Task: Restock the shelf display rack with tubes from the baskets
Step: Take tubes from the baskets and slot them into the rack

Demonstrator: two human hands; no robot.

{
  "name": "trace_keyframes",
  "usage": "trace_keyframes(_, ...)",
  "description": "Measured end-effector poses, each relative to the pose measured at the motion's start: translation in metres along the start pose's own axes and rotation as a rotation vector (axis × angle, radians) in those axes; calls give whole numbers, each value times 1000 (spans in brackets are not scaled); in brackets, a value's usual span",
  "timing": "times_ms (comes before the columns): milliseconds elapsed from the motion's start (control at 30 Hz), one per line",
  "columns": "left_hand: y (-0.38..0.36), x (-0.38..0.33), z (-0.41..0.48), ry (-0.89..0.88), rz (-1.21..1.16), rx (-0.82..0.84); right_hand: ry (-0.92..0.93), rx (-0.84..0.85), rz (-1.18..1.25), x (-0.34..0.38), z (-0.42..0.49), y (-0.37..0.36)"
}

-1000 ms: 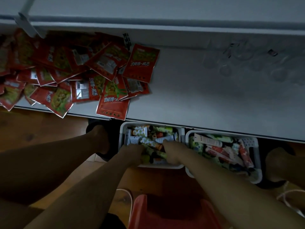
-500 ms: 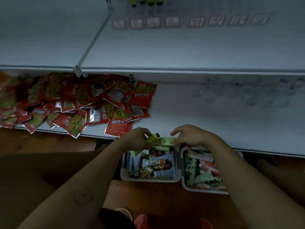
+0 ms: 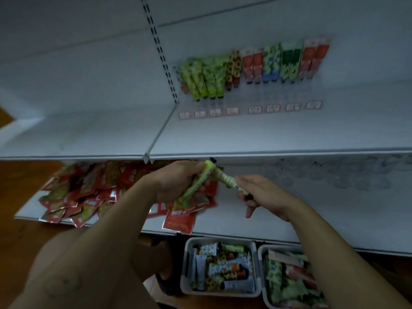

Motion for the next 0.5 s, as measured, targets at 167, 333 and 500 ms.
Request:
trace_keyframes(167, 13, -65, -18, -221, 11, -111, 217, -271, 141, 53, 1, 31)
trace_keyframes(333, 22, -123, -18, -416, 118, -346, 309, -416, -66, 90, 9, 55)
trace_keyframes(500, 38, -153, -6, -505, 126, -466, 327, -438, -129, 119, 21, 84)
Point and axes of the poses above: each hand's wrist, its own z-axis towards the middle knuckle, its own y-axis out of the back of the hand, x = y × z, the point moved 10 cm from there along z, towards the middle knuckle, and after that the axes turned 8 degrees about y, right-handed, at the moved point
